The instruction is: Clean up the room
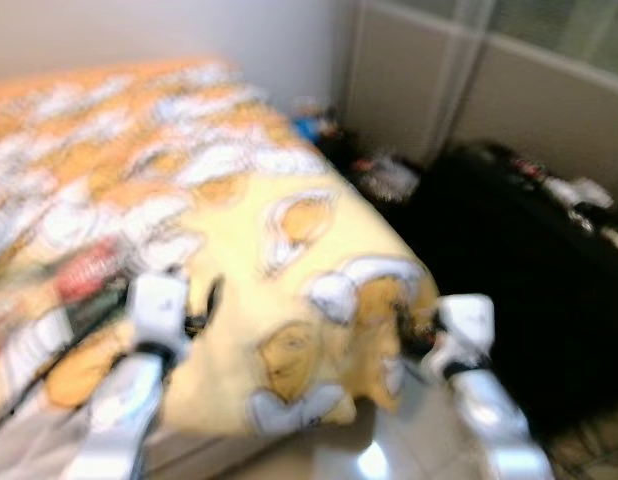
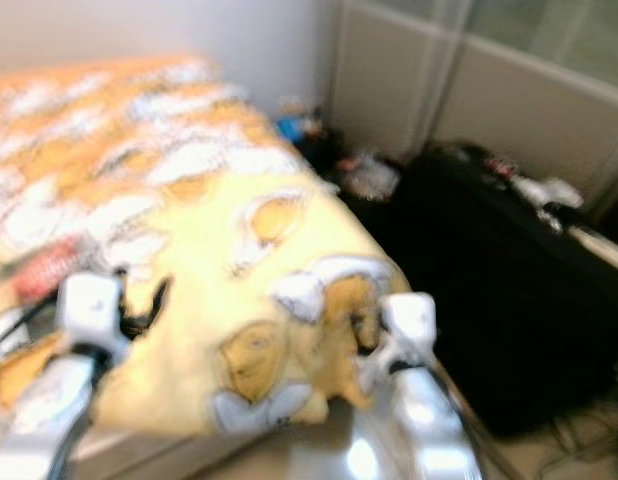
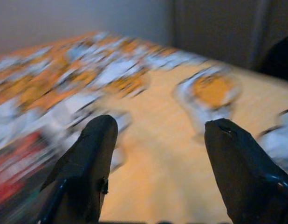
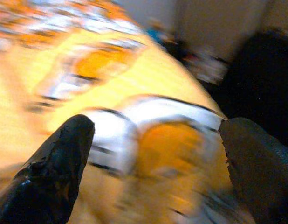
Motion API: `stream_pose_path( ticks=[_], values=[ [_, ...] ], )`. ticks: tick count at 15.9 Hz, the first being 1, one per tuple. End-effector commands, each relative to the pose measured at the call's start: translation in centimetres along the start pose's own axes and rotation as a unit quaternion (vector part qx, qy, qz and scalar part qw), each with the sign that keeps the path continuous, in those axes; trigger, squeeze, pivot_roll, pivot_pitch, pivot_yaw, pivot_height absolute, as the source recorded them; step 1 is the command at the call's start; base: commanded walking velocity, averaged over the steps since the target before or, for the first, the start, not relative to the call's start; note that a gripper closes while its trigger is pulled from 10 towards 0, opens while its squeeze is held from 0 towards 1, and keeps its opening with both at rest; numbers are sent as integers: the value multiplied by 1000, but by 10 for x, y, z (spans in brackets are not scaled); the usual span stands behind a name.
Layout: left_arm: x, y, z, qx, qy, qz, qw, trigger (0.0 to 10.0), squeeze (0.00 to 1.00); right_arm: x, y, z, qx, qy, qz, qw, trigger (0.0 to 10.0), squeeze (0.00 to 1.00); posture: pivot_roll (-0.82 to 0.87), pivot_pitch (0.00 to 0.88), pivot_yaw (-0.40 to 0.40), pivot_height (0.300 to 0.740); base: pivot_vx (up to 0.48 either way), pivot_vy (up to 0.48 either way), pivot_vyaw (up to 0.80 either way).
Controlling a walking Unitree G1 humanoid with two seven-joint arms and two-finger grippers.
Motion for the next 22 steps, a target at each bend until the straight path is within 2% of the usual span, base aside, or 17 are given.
stream_pose_path(
  ticks=[1,4,5,7,10,11,12,13,15,16,19,22],
  values=[
    [5,4,10,15,0,-7,1000,10000,0,11,0,3,2,-4,-13,1000,10000,1000,-18,0,-1,740,0,311,800],
    [2,9,11,16,-2,-5,1000,10000,0,6,10,10,5,-5,-12,1000,10000,980,-25,0,16,740,0,316,267],
    [1,11,11,15,-4,-2,1000,10000,0,0,12,18,19,-3,4,1000,10000,0,-25,0,11,740,0,315,0],
    [1,11,13,17,9,1,1000,10000,0,14,11,17,23,9,-47,999,10000,0,-29,0,15,740,0,311,0],
    [0,4,9,11,8,4,1000,10000,0,28,4,17,35,-15,-85,996,10000,0,-32,0,6,740,0,301,0],
    [1,3,9,11,7,5,1000,10000,0,29,4,14,21,15,-81,996,10000,0,-26,0,0,740,0,296,0],
    [2,1,9,12,9,4,1000,10000,0,26,5,19,29,24,-66,997,10000,0,-23,0,-8,740,0,292,0],
    [1,0,9,12,9,4,1000,10000,0,27,6,22,37,11,-71,997,10000,0,-24,0,-9,740,0,300,0],
    [0,0,8,10,5,8,1000,10000,0,16,7,21,24,14,-28,999,10000,0,-25,0,-14,740,0,298,0],
    [0,1,8,10,5,9,1000,10000,0,15,7,21,20,17,-25,999,10000,0,-26,0,-14,740,0,296,0],
    [2,2,12,15,-6,12,1000,10000,0,13,7,21,19,5,-20,1000,10000,0,-29,0,-10,740,0,0,0],
    [5,3,14,22,0,6,1000,10000,0,3,8,21,13,-2,9,1000,10000,0,-26,0,-12,740,0,0,0]
  ],
)
Point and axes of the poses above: a point about 5 cm out from each wrist's last joint towards the gripper, its own y axis pointing out of the wrist towards the gripper, its own z axis along the axis of the wrist's last joint, x = y × z, the point moved 5 cm from there along y, pointing out of the wrist towards the gripper, and after that the axes turned 5 degrees about y, right-handed, at the moved point
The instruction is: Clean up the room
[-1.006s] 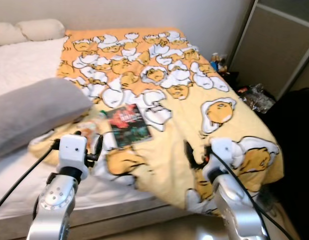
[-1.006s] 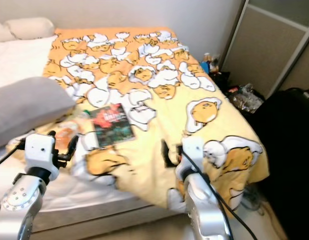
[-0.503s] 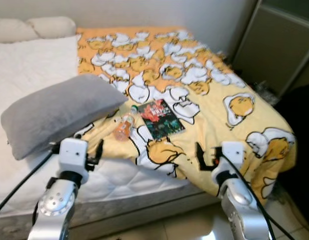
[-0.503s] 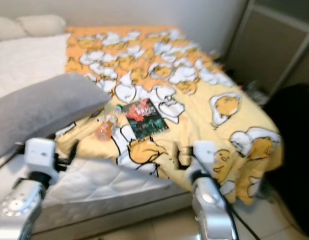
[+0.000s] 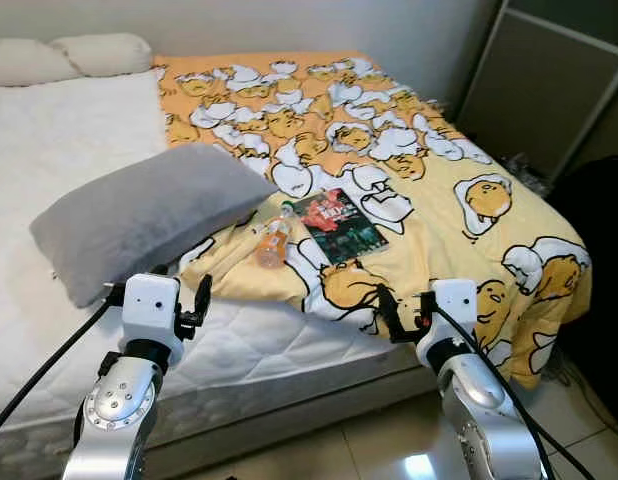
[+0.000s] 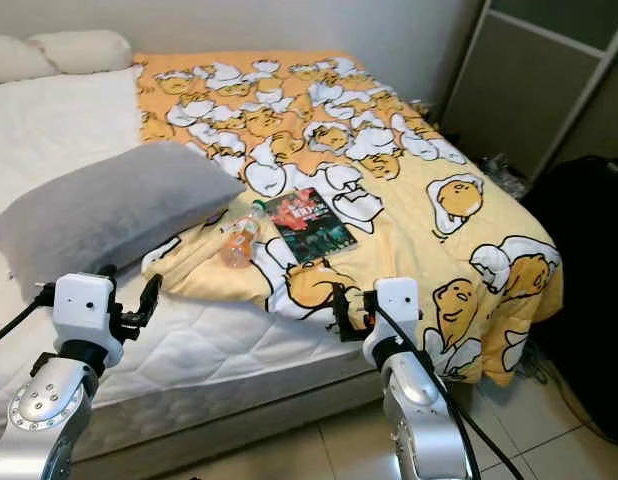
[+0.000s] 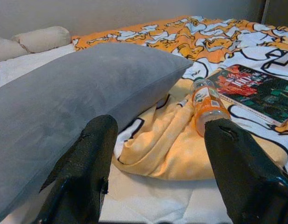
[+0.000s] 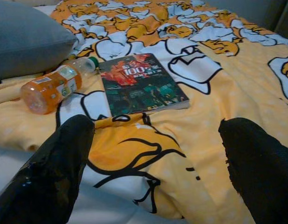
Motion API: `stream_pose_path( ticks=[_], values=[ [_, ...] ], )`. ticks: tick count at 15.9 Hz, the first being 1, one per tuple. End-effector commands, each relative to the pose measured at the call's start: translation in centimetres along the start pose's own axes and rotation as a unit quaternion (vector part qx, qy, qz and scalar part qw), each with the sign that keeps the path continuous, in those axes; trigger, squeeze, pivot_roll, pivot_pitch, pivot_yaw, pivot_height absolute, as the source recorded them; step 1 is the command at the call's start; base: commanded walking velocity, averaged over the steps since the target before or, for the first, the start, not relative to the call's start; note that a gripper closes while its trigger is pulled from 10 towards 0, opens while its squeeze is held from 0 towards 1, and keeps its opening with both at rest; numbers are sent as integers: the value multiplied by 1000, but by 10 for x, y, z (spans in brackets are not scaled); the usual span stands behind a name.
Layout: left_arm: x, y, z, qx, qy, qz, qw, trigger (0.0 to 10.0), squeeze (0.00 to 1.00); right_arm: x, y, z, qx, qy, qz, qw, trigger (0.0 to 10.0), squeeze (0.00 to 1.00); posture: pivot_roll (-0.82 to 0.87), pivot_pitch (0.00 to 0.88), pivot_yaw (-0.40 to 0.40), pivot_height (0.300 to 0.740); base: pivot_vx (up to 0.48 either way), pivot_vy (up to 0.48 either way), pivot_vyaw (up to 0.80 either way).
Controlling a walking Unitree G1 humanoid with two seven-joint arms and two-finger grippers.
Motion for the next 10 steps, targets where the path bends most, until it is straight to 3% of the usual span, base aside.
stream_pose_path(
  ticks=[1,9,10],
  values=[
    [4,2,8,14,1,-7,1000,10000,0,2,2,5,3,-1,0,1000,10000,0,-25,0,-13,740,0,0,450],
    [-2,7,8,11,-7,4,1000,10000,0,0,10,14,15,-8,-1,1000,10000,0,-24,0,-5,740,292,0,788],
    [-2,8,9,11,-5,3,1000,10000,0,2,11,14,15,-9,-6,1000,10000,0,-24,0,-5,740,296,0,0]
  ],
)
Point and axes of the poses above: a point about 5 cm out from each wrist's last joint towards the gripper, its own y axis pointing out of the wrist towards the gripper, its own z axis along the axis of the wrist's last joint, x = y × z, the point moved 5 cm from there along y, pointing out of the wrist towards the gripper, and after that the axes turned 5 degrees about y, right-handed, at the moved point
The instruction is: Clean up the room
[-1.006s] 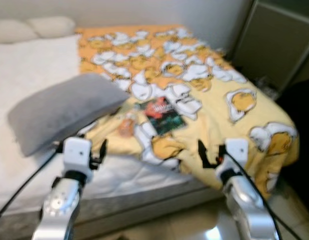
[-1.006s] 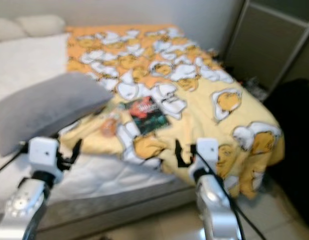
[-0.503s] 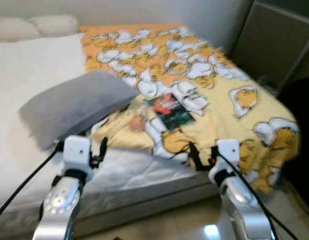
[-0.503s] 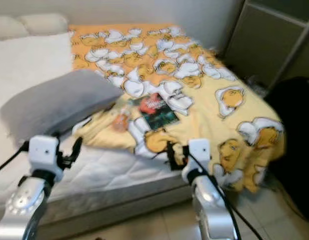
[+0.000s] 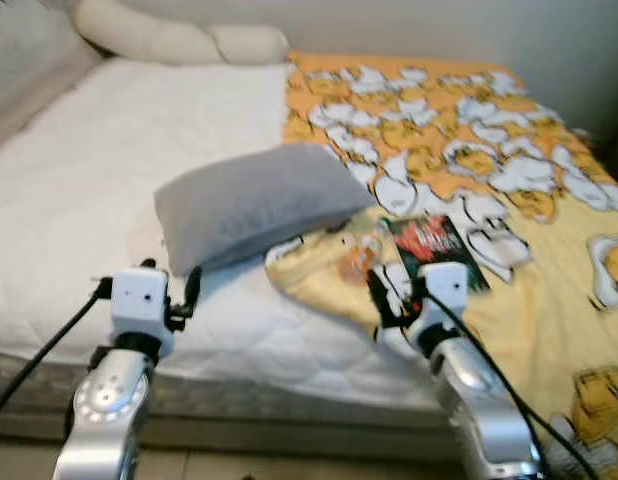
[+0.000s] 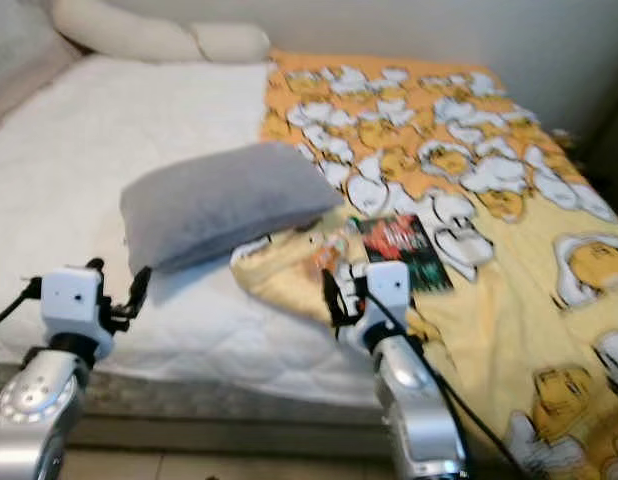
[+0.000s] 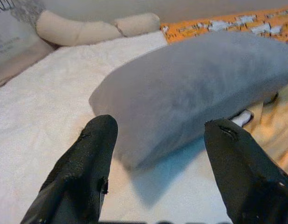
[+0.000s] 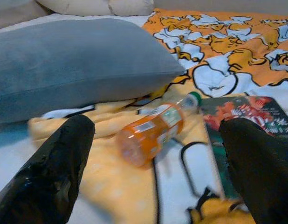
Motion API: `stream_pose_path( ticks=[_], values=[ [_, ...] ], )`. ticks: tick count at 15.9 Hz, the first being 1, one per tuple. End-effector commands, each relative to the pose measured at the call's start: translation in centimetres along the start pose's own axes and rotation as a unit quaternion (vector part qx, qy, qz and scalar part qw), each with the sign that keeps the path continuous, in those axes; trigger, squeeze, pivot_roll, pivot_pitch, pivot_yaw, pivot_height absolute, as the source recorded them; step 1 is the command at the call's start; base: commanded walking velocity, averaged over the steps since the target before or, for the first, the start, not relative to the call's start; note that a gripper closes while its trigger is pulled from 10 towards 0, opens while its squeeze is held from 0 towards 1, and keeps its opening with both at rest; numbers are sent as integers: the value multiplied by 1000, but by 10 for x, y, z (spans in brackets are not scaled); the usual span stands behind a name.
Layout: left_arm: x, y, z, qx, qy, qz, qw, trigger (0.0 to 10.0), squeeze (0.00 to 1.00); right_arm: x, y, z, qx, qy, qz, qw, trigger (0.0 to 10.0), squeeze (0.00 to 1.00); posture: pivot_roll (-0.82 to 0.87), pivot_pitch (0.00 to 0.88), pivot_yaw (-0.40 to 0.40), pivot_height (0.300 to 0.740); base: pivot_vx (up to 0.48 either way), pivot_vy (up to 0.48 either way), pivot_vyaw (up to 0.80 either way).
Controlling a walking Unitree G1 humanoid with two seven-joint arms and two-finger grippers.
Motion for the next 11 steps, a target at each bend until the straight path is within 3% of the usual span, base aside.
stream_pose_path(
  ticks=[1,8,10,11],
  values=[
    [5,2,1,0,5,-10,1000,10000,0,9,0,0,-1,5,-21,1000,10000,0,-25,0,-4,740,289,0,0],
    [10,6,2,0,2,-18,1000,10000,0,16,4,0,-19,17,-46,999,10000,0,-34,0,2,740,243,0,0],
    [16,8,2,-4,4,-46,999,10000,0,20,11,-8,-74,48,-77,993,10000,0,-33,0,2,740,0,0,0],
    [23,8,4,-1,5,-75,997,10000,0,20,18,-9,-91,86,-79,989,10000,0,-29,0,0,740,0,0,0]
  ],
)
Point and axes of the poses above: a point about 5 cm out from each wrist's last joint towards the gripper, its own y axis pointing out of the wrist towards the gripper, its own z axis along the axis of the wrist's last joint, x = y × z, the point moved 5 cm from there along y, pointing out of the wrist towards the gripper, and after that the axes turned 5 degrees about y, right-handed, at the moved point
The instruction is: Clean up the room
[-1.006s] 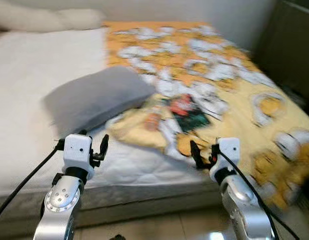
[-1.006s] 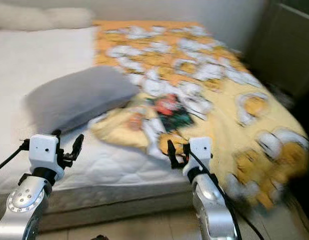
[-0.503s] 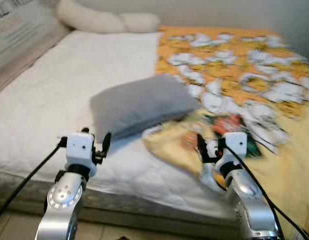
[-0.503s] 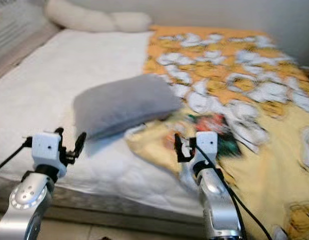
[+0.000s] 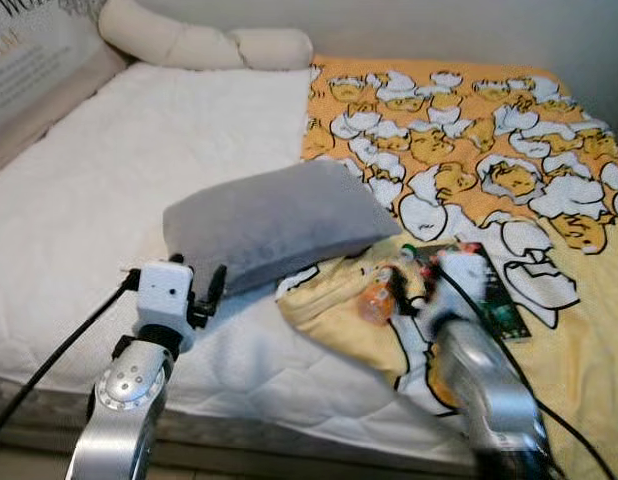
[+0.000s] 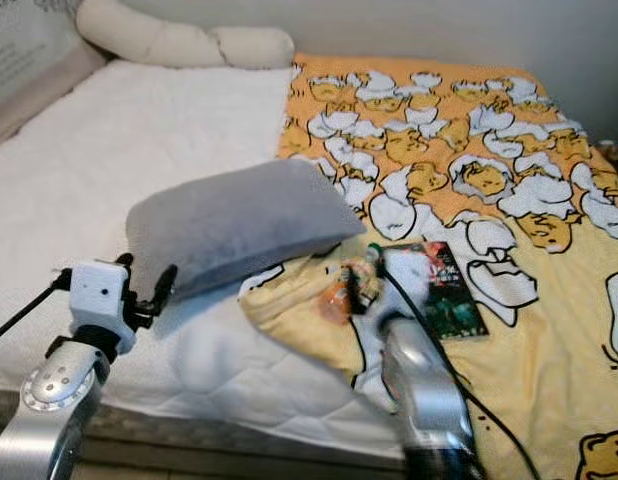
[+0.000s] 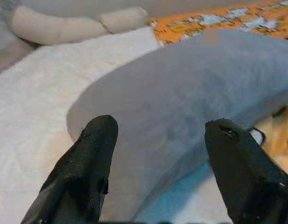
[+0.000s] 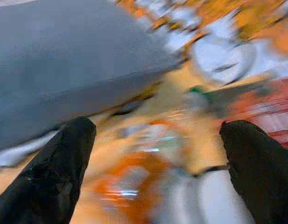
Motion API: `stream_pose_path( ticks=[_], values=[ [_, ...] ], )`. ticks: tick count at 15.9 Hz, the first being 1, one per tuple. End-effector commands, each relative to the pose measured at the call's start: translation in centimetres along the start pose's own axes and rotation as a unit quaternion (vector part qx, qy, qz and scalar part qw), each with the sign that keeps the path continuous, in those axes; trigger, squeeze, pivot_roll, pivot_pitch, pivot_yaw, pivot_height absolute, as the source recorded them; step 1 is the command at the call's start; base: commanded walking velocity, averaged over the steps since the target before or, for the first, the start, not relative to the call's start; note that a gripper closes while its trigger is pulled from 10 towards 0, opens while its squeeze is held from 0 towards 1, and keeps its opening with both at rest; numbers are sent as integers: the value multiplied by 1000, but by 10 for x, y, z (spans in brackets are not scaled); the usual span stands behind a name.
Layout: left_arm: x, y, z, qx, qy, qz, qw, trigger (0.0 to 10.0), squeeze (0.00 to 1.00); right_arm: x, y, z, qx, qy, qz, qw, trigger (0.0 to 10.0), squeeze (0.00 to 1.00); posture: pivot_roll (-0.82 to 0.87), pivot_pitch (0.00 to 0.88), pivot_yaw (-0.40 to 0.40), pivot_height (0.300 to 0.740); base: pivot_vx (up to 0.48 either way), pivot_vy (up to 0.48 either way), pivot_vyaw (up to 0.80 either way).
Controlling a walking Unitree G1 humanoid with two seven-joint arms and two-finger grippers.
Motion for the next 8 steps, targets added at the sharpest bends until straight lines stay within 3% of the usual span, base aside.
stream_pose_path(
  ticks=[1,2,3,6,8],
  values=[
    [13,3,7,10,4,-54,998,10000,0,10,9,-4,-23,7,-17,1000,10000,0,-27,0,-1,740,0,0,0],
    [15,4,8,12,5,-63,998,10000,0,11,10,-4,-24,5,-17,1000,10000,302,-27,0,-1,740,0,0,0],
    [28,5,11,10,16,-118,993,10000,0,14,27,-4,-57,6,-39,998,10000,1000,-22,0,1,740,0,0,0],
    [37,4,15,8,20,-169,985,10000,0,9,52,1,-102,10,-56,993,10000,1000,-10,0,4,740,0,0,0],
    [43,-1,15,5,32,-205,978,10000,0,9,63,7,-117,-21,-73,990,10000,1000,0,0,1,740,0,0,0]
  ],
)
Point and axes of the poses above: a point about 5 cm out from each wrist's last joint towards the gripper, its own y axis pointing out of the wrist towards the gripper, its own z axis along the axis of the wrist's last joint, x = y × z, the point moved 5 cm from there along y, pointing out of the wrist towards the gripper, and after that the axes turned 5 degrees about y, right-handed, at the moved point
